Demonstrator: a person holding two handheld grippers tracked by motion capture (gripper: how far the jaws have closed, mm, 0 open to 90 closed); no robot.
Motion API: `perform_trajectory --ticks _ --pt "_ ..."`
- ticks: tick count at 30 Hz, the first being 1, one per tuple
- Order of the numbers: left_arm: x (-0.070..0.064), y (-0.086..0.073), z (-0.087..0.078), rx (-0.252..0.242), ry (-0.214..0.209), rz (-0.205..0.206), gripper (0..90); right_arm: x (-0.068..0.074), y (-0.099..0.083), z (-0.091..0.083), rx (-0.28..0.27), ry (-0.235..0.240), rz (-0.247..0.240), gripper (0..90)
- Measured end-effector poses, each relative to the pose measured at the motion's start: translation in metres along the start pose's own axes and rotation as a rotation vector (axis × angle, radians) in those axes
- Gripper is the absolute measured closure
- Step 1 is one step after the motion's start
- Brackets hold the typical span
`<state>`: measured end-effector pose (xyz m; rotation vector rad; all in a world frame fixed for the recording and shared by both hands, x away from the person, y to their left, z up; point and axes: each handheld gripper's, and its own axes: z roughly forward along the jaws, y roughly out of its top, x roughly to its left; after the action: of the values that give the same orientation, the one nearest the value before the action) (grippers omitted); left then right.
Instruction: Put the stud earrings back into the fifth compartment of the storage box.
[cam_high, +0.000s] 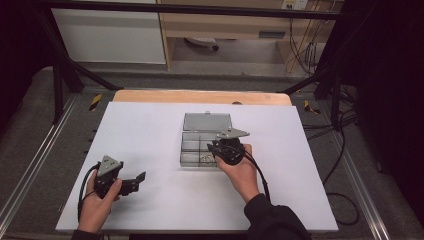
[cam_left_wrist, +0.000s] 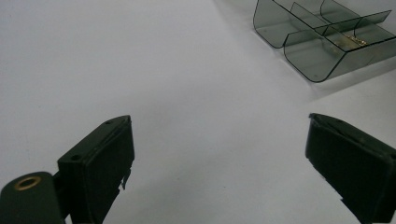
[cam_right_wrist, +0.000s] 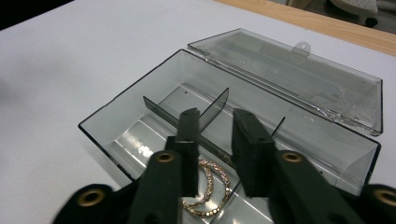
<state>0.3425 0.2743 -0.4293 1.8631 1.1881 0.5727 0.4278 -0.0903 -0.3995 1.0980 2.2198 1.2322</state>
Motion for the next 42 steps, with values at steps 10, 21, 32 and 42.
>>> perform_trajectory --ticks 10,21,32,42 --pt "0.004 -0.001 -0.012 -0.066 -0.025 -0.041 7.9 -0.01 -0.003 -0.038 -0.065 0.004 0.075 25.5" --pt "0.002 -0.012 -0.027 -0.083 -0.044 -0.031 7.6 -0.047 -0.04 -0.1 -0.153 -0.049 0.106 5.9" --pt "0.004 -0.015 -0.03 -0.097 -0.04 -0.046 7.5 -0.082 -0.093 -0.132 -0.169 -0.153 0.136 7.0" --pt "0.006 -0.016 -0.026 -0.089 -0.033 -0.042 7.7 -0.093 -0.123 -0.137 -0.188 -0.159 0.205 3.7"
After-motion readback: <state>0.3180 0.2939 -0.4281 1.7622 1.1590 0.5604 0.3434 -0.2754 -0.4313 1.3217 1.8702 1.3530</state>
